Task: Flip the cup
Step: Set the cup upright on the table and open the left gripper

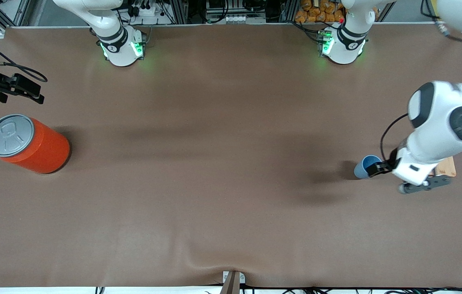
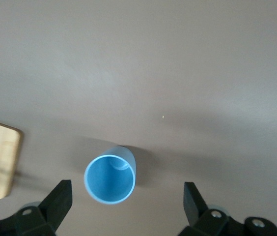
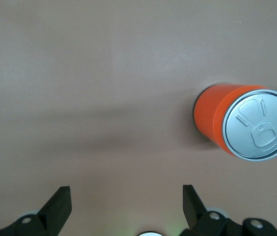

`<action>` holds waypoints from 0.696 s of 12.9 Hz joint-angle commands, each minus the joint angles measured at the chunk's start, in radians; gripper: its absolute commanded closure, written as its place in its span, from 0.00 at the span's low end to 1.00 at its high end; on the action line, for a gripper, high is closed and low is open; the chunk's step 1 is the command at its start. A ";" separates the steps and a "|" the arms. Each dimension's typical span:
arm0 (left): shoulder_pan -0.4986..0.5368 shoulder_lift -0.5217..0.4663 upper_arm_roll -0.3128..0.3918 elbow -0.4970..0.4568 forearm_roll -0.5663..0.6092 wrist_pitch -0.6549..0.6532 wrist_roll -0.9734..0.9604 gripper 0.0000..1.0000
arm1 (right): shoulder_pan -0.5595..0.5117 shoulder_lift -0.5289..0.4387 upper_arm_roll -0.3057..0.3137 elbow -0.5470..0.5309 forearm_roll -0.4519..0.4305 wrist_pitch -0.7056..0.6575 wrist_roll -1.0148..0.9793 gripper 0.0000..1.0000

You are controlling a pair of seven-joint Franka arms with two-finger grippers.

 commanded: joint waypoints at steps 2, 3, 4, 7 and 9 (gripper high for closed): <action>0.007 -0.106 -0.051 0.134 -0.014 -0.196 0.007 0.00 | -0.007 0.006 -0.007 0.041 0.023 -0.021 0.006 0.00; 0.007 -0.143 -0.055 0.142 -0.021 -0.246 0.007 0.00 | -0.005 0.006 -0.007 0.041 0.023 -0.021 0.006 0.00; 0.005 -0.181 -0.054 0.145 -0.053 -0.296 0.011 0.00 | -0.005 0.006 -0.007 0.041 0.023 -0.021 0.006 0.00; -0.047 -0.267 0.006 0.142 -0.103 -0.348 0.095 0.00 | -0.005 0.009 -0.007 0.039 0.007 -0.021 0.006 0.00; -0.151 -0.273 0.128 0.144 -0.106 -0.385 0.154 0.00 | -0.001 0.017 -0.007 0.039 0.007 -0.016 0.015 0.00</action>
